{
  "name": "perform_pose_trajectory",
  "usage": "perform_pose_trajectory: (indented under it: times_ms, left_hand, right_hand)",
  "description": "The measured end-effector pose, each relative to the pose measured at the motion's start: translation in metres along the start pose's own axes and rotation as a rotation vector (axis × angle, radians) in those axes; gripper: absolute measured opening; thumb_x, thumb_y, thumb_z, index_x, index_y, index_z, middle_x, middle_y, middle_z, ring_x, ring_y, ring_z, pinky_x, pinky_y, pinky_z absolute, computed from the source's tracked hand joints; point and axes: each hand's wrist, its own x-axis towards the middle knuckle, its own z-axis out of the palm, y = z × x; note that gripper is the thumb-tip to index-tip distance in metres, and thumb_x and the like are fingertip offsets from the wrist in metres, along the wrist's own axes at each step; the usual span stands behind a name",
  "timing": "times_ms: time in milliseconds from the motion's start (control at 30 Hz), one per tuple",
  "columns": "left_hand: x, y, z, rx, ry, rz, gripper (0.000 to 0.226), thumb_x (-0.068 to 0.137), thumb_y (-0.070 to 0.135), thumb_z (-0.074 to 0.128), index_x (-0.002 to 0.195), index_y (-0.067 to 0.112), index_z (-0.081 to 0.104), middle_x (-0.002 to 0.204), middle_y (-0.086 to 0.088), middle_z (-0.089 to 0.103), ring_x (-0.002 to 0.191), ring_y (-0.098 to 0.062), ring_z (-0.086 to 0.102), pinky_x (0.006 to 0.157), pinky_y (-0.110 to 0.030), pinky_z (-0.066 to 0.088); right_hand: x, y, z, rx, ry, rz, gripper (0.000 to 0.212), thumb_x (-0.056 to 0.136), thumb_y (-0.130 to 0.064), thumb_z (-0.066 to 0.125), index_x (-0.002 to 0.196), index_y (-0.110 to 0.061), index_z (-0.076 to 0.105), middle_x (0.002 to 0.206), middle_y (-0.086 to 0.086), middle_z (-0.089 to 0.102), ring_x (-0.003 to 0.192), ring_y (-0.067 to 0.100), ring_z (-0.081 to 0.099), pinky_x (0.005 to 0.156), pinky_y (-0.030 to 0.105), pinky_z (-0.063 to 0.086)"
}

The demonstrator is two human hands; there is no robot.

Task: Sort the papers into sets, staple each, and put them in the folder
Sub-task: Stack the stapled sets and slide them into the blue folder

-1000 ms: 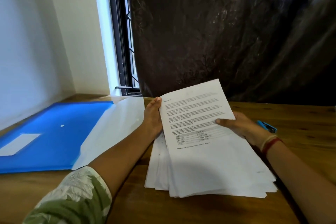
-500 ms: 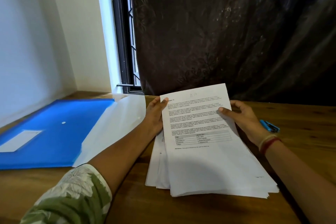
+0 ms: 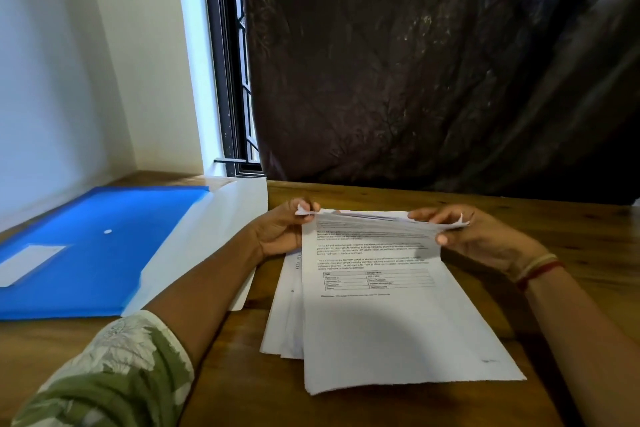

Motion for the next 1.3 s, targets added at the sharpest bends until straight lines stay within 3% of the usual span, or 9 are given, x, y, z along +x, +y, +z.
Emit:
perform_pose_trajectory:
  times_ms: [167,300,433,533,633,800,900,1167,1300]
  left_hand:
    - [-0.003,0.001,-0.006,-0.075,-0.252,-0.051,0.021,0.09,-0.009,0.053,0.099,-0.004,0.071,0.108,-0.019,0.067,0.114,-0.034,0.055,0.095,-0.044,0.049]
    - [-0.002,-0.002,-0.014,-0.111,-0.322,-0.046,0.022,0.091,-0.011,0.05,0.101,-0.007,0.068,0.108,-0.022,0.066,0.113,-0.035,0.056,0.099,-0.045,0.046]
    - [0.0,-0.001,-0.007,-0.051,0.054,-0.025,0.042,0.064,0.003,0.085,0.1,-0.001,0.065,0.105,-0.021,0.068,0.097,-0.036,0.067,0.074,-0.048,0.059]
    - [0.013,-0.006,-0.001,0.074,0.354,0.087,0.045,0.087,0.012,0.066,0.129,0.001,0.052,0.129,-0.019,0.06,0.112,-0.034,0.062,0.083,-0.044,0.057]
    - [0.021,-0.012,-0.004,0.193,0.504,0.123,0.034,0.093,0.011,0.06,0.126,0.004,0.057,0.125,-0.014,0.064,0.11,-0.032,0.065,0.089,-0.044,0.054]
    - [0.027,-0.016,0.002,0.22,0.526,0.145,0.032,0.093,0.016,0.062,0.121,0.003,0.059,0.118,-0.013,0.068,0.107,-0.033,0.066,0.098,-0.055,0.047]
    - [0.026,-0.017,0.007,0.097,0.523,0.145,0.036,0.092,0.025,0.062,0.123,0.006,0.058,0.12,-0.013,0.067,0.104,-0.035,0.066,0.088,-0.051,0.054]
    - [0.024,-0.016,0.014,-0.153,0.533,0.186,0.035,0.099,0.03,0.047,0.127,0.009,0.05,0.104,-0.011,0.065,0.064,-0.021,0.07,0.051,-0.032,0.056]
    - [0.026,-0.004,0.022,0.036,0.631,0.197,0.018,0.097,0.024,0.053,0.104,0.009,0.061,0.088,-0.006,0.074,0.077,-0.022,0.071,0.069,-0.035,0.059]
  right_hand:
    - [-0.006,0.002,-0.001,-0.121,-0.192,0.143,0.083,0.043,-0.037,0.095,0.114,-0.008,0.064,0.113,0.008,0.067,0.108,0.022,0.063,0.085,0.03,0.054]
    - [-0.005,0.003,0.002,-0.083,-0.236,0.241,0.085,0.039,-0.027,0.098,0.114,-0.008,0.063,0.113,0.011,0.069,0.109,0.026,0.064,0.086,0.031,0.054]
    - [-0.001,0.004,0.008,0.144,-0.099,0.24,0.078,0.052,-0.016,0.093,0.121,-0.005,0.06,0.119,0.018,0.067,0.108,0.033,0.065,0.079,0.037,0.059]
    - [0.009,0.012,0.01,0.12,0.129,0.213,0.094,0.037,-0.042,0.096,0.119,-0.009,0.063,0.115,0.015,0.069,0.1,0.032,0.069,0.077,0.04,0.059]
    - [0.015,0.021,0.008,0.128,0.218,0.18,0.102,0.028,-0.049,0.096,0.117,-0.009,0.065,0.112,0.013,0.071,0.098,0.032,0.07,0.078,0.041,0.059]
    - [0.015,0.018,0.015,0.225,0.241,0.13,0.044,0.079,-0.024,0.072,0.12,-0.009,0.063,0.114,0.014,0.07,0.098,0.031,0.07,0.075,0.039,0.06]
    - [0.019,0.013,0.019,0.274,0.259,0.087,0.033,0.086,-0.018,0.062,0.119,-0.01,0.064,0.114,0.013,0.07,0.095,0.028,0.071,0.075,0.038,0.06]
    - [0.021,0.02,0.023,0.219,0.111,0.107,0.066,0.069,-0.019,0.081,0.129,-0.007,0.055,0.126,0.013,0.064,0.115,0.031,0.062,0.094,0.04,0.052]
    - [0.019,0.019,0.016,0.185,0.105,0.146,0.095,0.045,-0.025,0.096,0.128,-0.004,0.056,0.122,0.016,0.066,0.107,0.032,0.066,0.086,0.039,0.057]
